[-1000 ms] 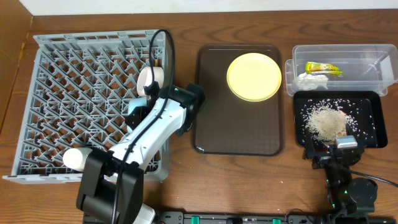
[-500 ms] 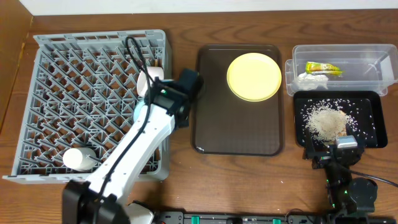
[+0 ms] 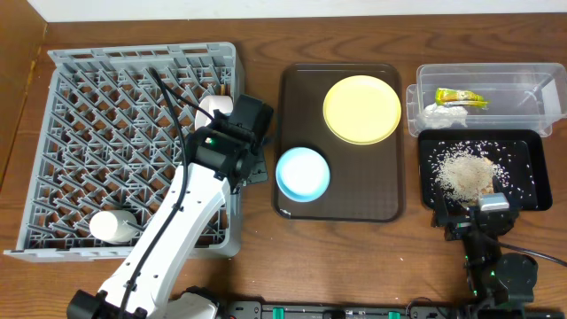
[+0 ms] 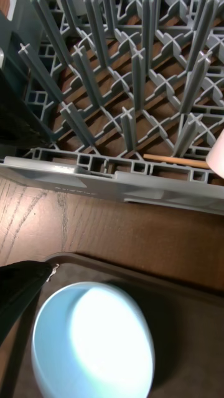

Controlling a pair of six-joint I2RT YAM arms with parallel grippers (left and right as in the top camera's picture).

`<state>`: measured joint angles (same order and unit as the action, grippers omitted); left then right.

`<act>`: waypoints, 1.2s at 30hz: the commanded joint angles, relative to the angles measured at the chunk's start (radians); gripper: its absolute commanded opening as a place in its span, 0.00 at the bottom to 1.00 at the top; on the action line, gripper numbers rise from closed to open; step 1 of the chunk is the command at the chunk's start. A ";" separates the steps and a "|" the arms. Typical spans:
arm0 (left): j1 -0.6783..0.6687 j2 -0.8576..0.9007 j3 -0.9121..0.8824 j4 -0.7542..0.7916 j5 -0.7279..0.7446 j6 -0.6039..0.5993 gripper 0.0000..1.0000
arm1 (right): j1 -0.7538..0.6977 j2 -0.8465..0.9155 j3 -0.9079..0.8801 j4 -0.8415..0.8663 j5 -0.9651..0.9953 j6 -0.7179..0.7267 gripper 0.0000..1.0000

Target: Sort waste into correct bins and load items into the dishwasher

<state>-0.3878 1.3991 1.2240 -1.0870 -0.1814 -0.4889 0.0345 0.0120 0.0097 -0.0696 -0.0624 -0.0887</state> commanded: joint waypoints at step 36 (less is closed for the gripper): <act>0.135 -0.073 0.017 0.183 0.749 0.140 0.92 | -0.008 -0.005 -0.004 0.000 0.006 -0.010 0.99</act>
<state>-0.2554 1.3426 1.2236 -0.9043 0.5255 -0.3664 0.0345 0.0120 0.0097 -0.0696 -0.0624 -0.0887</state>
